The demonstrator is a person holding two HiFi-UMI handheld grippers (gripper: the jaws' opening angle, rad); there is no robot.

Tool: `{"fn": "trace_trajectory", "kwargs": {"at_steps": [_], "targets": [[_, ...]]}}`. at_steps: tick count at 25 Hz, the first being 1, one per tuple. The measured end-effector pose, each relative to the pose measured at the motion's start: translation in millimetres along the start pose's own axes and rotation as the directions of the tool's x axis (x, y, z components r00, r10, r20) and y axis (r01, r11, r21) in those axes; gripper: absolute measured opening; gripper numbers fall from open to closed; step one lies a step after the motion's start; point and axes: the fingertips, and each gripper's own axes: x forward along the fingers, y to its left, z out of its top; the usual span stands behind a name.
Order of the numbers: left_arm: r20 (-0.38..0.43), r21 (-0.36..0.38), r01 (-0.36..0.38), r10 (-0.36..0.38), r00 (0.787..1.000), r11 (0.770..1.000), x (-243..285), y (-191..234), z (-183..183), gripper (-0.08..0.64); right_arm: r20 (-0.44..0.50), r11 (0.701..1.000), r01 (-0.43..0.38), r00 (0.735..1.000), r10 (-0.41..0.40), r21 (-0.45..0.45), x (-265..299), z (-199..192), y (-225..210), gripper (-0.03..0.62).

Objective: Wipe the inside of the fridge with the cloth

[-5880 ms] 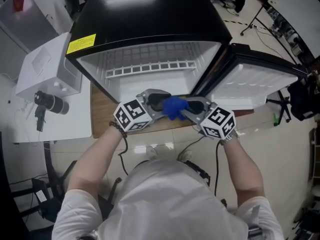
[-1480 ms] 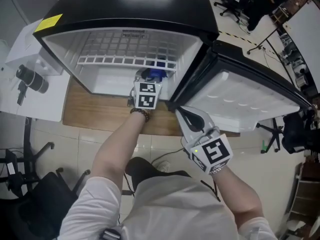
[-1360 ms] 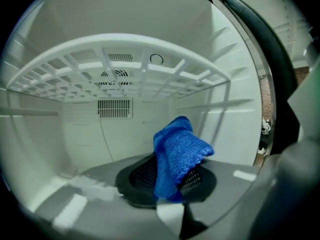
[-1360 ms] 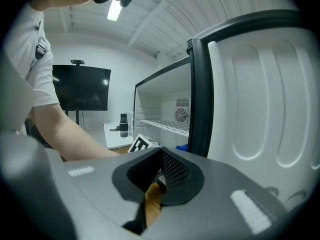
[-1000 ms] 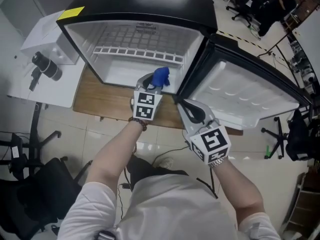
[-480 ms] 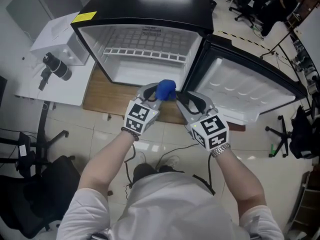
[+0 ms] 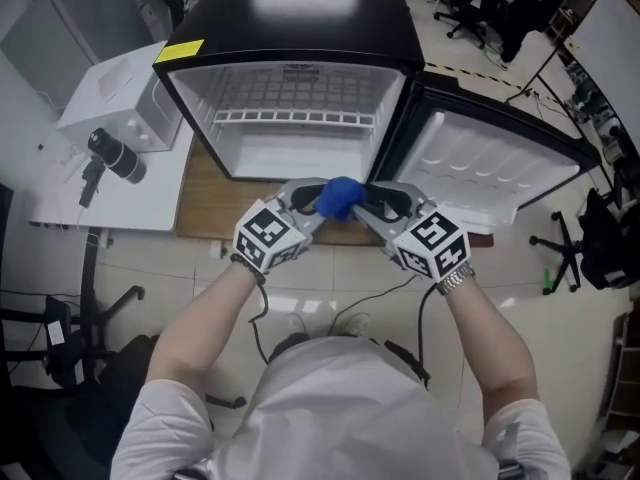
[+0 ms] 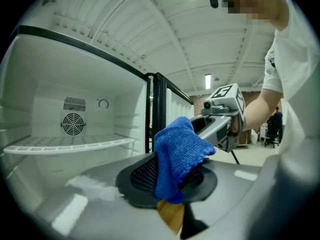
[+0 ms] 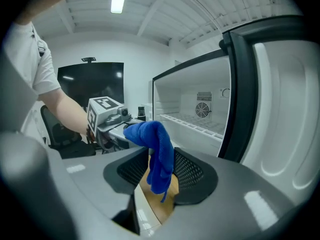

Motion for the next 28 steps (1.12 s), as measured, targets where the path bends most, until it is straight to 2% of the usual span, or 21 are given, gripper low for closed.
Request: {"fn": "trace_trajectory", "kwargs": {"at_steps": [3,7,11,14,17,21,24,28], "targets": [[0.002,0.015,0.104,-0.104,0.995,0.994,-12,-10,10,0.077,0.001,0.998,-0.062,0.998,0.062,0.007,2,10,15,0.158],[-0.016,0.037,0.228,-0.228,0.974,0.973,-25,-21,18,0.077,0.005,0.993,-0.115,0.993,0.115,0.011,6,19,37,0.158],[-0.033,0.048,0.302,-0.301,0.953,0.952,-35,-25,20,0.077,0.017,0.996,-0.09,0.996,0.09,0.016,7,23,46,0.128],[-0.03,0.046,0.334,-0.333,0.943,0.942,-38,-26,21,0.078,0.034,1.0,-0.025,0.999,0.024,0.019,6,26,46,0.077],[-0.024,0.051,0.338,-0.337,0.941,0.94,-36,-27,24,0.084,0.048,0.998,0.067,0.997,-0.068,0.016,2,27,43,0.063],[-0.005,0.058,0.296,-0.296,0.955,0.953,-27,-27,32,0.128,0.078,0.979,0.205,0.976,-0.205,0.01,-12,32,32,0.057],[0.011,0.017,0.252,-0.252,0.968,0.968,-15,-25,29,0.174,0.11,0.957,0.288,0.951,-0.29,0.031,-31,35,16,0.055],[-0.008,-0.057,0.163,-0.164,0.986,0.985,10,-22,12,0.176,0.14,0.925,0.374,0.914,-0.38,0.065,-63,37,-10,0.054]]}}
